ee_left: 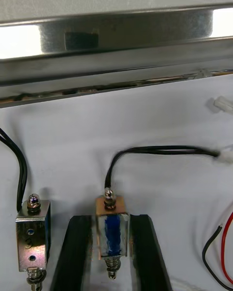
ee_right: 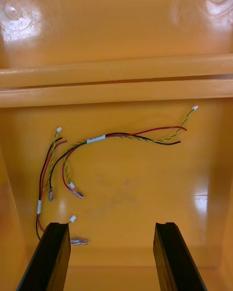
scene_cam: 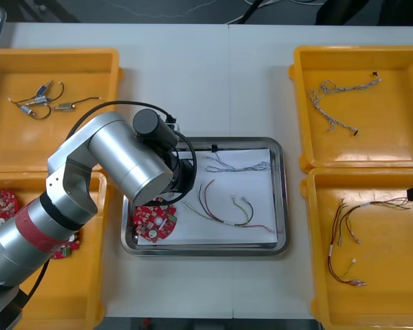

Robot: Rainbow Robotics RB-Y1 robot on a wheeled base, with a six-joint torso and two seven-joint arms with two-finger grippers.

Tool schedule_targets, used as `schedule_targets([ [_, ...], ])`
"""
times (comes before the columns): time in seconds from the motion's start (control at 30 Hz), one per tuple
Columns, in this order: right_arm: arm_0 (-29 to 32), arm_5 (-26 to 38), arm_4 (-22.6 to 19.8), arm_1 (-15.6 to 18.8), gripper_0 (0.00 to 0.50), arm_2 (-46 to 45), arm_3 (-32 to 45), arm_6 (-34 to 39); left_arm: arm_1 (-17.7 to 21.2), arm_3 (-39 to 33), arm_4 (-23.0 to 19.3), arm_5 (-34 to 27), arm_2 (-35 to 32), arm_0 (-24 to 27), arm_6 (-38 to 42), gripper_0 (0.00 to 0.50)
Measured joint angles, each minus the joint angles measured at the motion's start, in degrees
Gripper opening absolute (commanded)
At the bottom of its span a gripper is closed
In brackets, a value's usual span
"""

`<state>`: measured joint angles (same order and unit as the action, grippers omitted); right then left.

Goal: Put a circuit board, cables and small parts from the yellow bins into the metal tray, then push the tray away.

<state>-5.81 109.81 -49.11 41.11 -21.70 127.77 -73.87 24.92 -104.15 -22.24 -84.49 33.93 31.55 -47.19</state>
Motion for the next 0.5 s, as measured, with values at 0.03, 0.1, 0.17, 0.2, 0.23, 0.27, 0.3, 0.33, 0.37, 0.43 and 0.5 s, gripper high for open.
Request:
schedule_targets([
  [0.03,0.0,0.0,0.0,0.0,0.5,0.0,0.0,0.0,0.0,0.0,0.0,0.13,0.0,0.0,0.02,0.34],
  [0.1,0.0,0.0,0.0,0.0,0.5,0.0,0.0,0.0,0.0,0.0,0.0,0.45,0.0,0.0,0.14,0.392],
  [0.17,0.0,0.0,0.0,0.0,0.5,0.0,0.0,0.0,0.0,0.0,-0.02,0.65,0.0,0.0,0.39,0.451],
  [0.2,0.0,0.0,0.0,0.0,0.5,0.0,0.0,0.0,0.0,0.0,-0.03,0.69,0.0,0.0,0.43,0.477],
  [0.23,0.0,0.0,0.0,0.0,0.5,0.0,0.0,0.0,0.0,0.0,-0.05,0.69,0.0,0.0,0.45,0.495],
  [0.27,0.0,0.0,0.0,0.0,0.5,0.0,0.0,0.0,0.0,0.0,-0.06,0.69,0.0,0.0,0.46,0.5],
  [0.3,0.0,0.0,0.0,0.0,0.5,0.0,0.0,0.0,0.0,0.0,-0.08,0.7,0.0,0.0,0.47,0.5],
  [0.33,0.0,0.0,0.0,0.0,0.5,0.0,0.0,0.0,0.0,0.0,-0.1,0.7,0.0,0.0,0.49,0.5],
  [0.37,0.0,0.0,0.0,0.0,0.5,0.0,0.0,0.0,0.0,0.0,-0.14,0.7,0.0,0.0,0.52,0.5],
  [0.43,0.0,0.0,-0.01,0.0,0.5,0.0,0.0,0.0,0.0,-0.02,-0.33,0.69,-0.01,0.0,0.59,0.5],
  [0.5,0.0,0.0,-0.01,0.0,0.5,0.0,0.0,0.0,0.0,-0.22,-0.61,0.5,-0.08,0.0,0.88,0.5],
])
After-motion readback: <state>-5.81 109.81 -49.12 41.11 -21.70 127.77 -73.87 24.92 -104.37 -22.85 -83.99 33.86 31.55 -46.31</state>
